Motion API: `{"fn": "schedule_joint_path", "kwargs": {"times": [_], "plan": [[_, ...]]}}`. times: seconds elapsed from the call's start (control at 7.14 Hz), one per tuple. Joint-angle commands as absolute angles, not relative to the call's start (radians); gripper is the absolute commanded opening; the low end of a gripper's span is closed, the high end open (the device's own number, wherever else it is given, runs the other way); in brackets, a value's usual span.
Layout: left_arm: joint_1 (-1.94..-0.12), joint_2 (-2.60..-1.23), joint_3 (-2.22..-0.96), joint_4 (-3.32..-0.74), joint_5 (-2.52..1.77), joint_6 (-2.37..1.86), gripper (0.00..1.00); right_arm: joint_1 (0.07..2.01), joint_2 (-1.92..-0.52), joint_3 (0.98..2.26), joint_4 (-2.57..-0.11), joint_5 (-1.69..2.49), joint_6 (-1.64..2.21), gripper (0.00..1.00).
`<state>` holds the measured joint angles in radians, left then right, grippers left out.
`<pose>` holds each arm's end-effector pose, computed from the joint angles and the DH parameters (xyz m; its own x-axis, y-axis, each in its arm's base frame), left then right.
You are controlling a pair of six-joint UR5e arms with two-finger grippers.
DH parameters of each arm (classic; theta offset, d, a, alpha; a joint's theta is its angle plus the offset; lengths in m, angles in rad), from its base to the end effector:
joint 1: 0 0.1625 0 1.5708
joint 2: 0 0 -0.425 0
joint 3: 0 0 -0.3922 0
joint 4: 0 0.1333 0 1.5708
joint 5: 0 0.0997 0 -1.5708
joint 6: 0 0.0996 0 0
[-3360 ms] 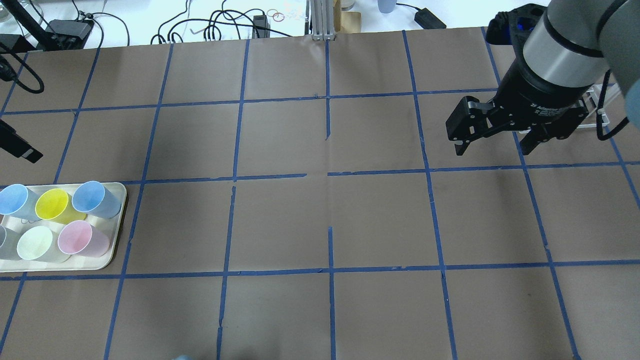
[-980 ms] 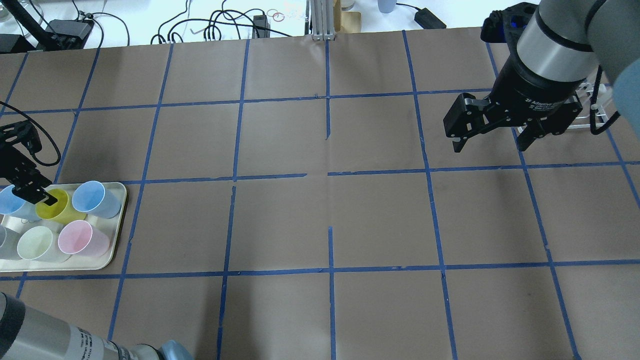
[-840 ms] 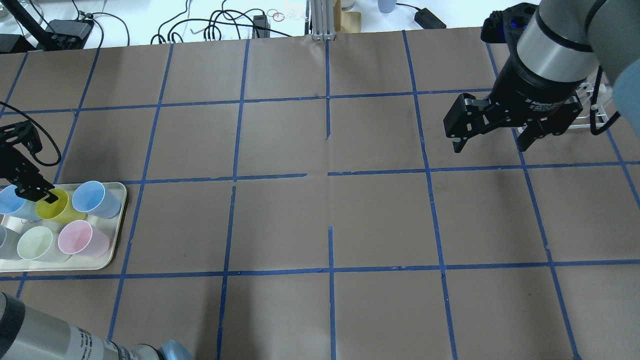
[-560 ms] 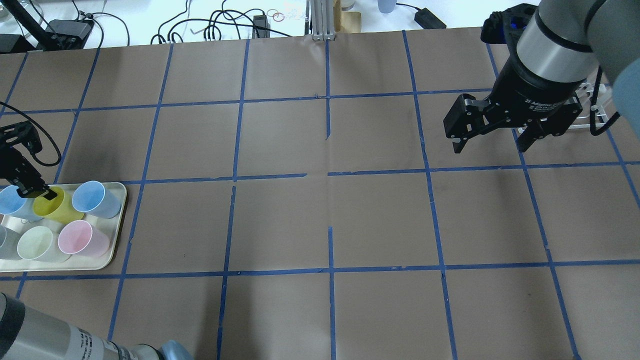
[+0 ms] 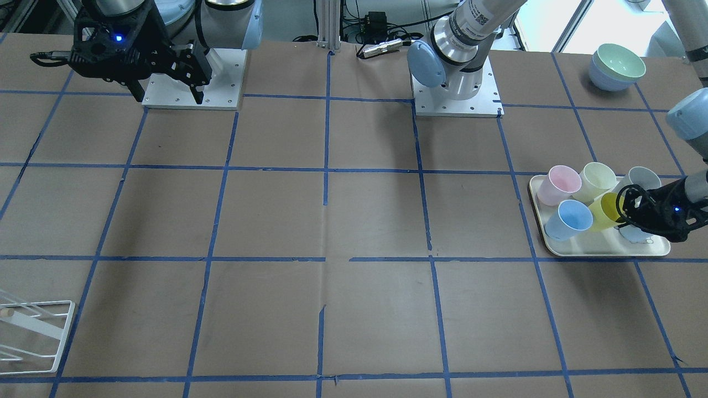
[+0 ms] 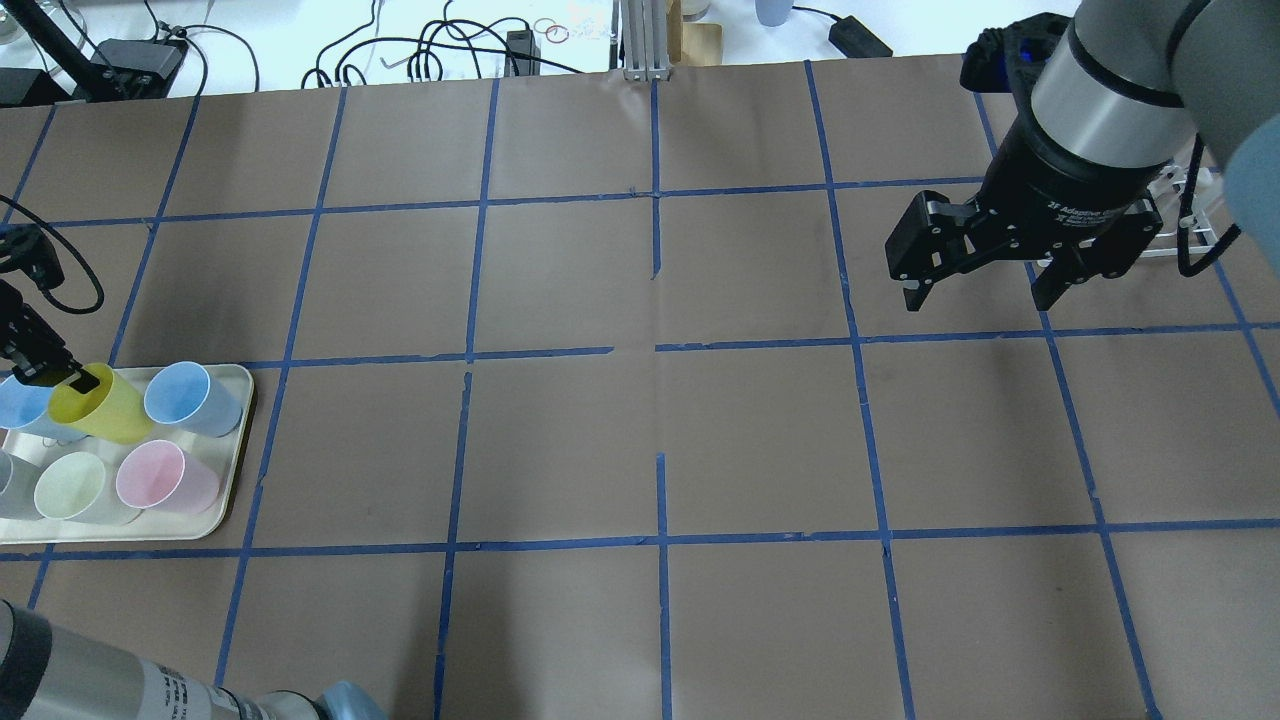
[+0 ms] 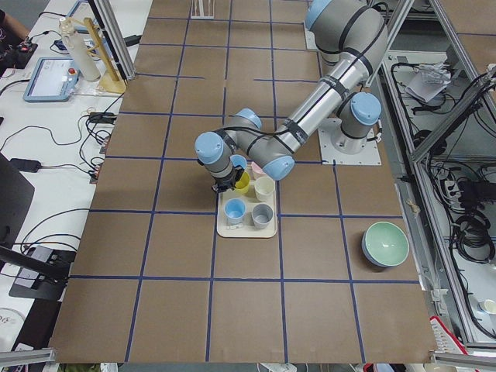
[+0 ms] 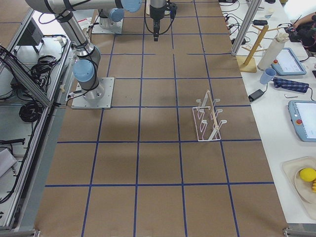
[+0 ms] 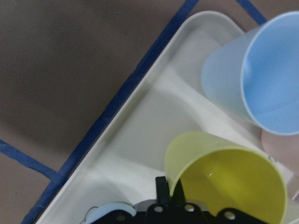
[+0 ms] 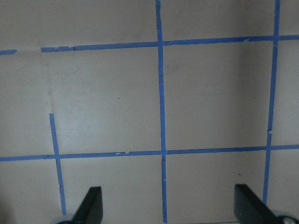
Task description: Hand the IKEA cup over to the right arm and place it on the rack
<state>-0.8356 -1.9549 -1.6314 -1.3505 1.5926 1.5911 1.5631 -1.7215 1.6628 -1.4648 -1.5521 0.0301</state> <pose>0.2974 -0.5243 0.2685 -0.6387 0.7365 0.2229 0.7579 0.6522 0.0167 0.1319 -0.4236 0.5015 -0.9991 0.0386 -0.0172 0.0378 0.9981 0.0478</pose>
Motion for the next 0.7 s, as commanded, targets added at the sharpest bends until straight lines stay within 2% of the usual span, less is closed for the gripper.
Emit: {"fn": "schedule_joint_path", "kwargs": {"times": [0.0, 0.56], "plan": [[-0.844, -1.877, -1.557, -1.487, 1.575, 1.54, 0.0, 1.563, -1.729, 1.661, -1.456, -1.539, 0.037, 1.0], [-0.912, -1.695, -1.557, -1.777, 1.283, 1.315, 0.0, 1.554, -1.726, 1.643, -1.466, -1.487, 0.025, 1.0]]}}
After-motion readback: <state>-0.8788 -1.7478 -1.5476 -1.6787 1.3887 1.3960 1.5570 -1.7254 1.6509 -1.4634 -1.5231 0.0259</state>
